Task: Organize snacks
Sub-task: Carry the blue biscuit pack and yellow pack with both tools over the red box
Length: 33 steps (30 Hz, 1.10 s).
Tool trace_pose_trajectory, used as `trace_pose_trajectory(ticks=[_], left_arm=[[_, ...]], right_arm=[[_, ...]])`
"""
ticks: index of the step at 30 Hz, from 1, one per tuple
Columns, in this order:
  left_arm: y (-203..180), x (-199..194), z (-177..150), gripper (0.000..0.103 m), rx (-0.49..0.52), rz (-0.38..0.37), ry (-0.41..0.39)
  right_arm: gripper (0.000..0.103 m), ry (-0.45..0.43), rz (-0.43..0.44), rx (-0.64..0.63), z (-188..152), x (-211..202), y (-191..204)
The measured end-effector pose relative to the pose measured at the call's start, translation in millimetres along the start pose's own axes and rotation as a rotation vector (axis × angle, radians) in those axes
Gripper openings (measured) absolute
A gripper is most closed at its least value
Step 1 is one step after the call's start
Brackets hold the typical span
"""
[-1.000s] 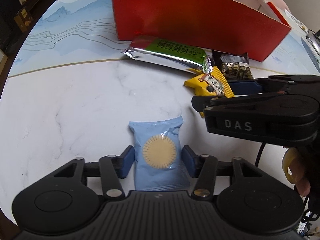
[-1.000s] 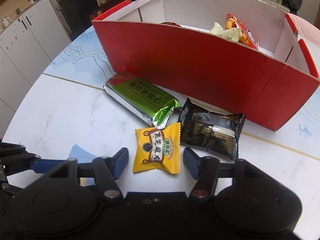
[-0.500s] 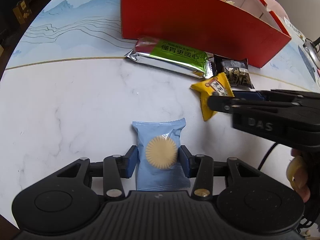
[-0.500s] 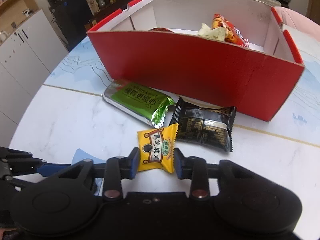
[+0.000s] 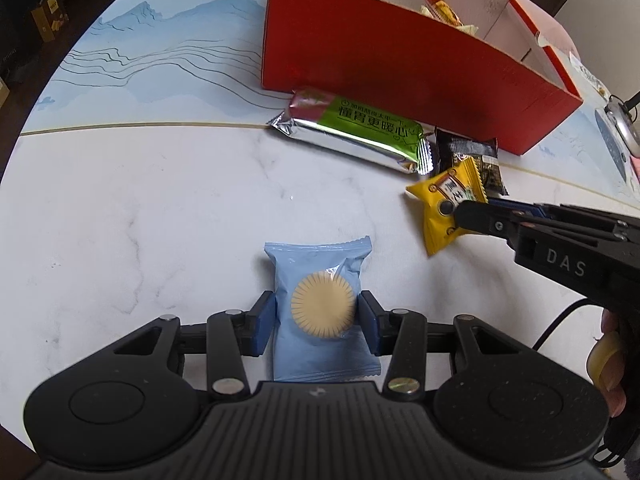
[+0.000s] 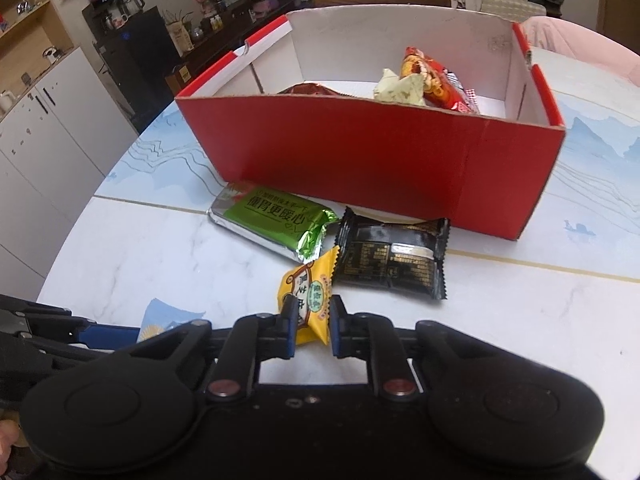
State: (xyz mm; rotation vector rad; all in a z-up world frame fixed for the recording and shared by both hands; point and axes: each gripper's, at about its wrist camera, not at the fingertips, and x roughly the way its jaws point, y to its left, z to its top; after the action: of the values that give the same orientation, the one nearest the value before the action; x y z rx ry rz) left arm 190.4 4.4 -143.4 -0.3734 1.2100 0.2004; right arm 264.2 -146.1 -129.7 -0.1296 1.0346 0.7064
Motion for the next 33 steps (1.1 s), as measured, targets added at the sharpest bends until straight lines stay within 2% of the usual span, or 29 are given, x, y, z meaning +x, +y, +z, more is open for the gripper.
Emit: trace_pose_trajectory(ticks=[1,3,12,18,27,33], left_arm=[[1,-1,0,0.044,-0.003,-0.001,-0.002],[2,-5,1,0.044,-0.004,-0.006,-0.011],[5,-15,7,0.044,-0.013,-0.017,-0.035],[5,-36,20,0.044,-0.017,-0.039,-0.077],[-8,-80,67,0.044,0.005,-0.077,-0.189],[-21,-98,103,0.044,0.052,-0.063,-0.278]], right_arm=[[0.012,-0.005,-0.009,0.003,0,-2,0],[0.000,-0.025,-0.003,0.008,0,-10,0],[0.000,-0.057,-0.023,0.011,4,-26,1],[0.000,-0.124,-0.025,-0.005,16,-56,3],[0.000,-0.236,-0.040,0.000,56,-95,-8],[0.000,-0.287,-0.084,-0.001,84,-100,-22]])
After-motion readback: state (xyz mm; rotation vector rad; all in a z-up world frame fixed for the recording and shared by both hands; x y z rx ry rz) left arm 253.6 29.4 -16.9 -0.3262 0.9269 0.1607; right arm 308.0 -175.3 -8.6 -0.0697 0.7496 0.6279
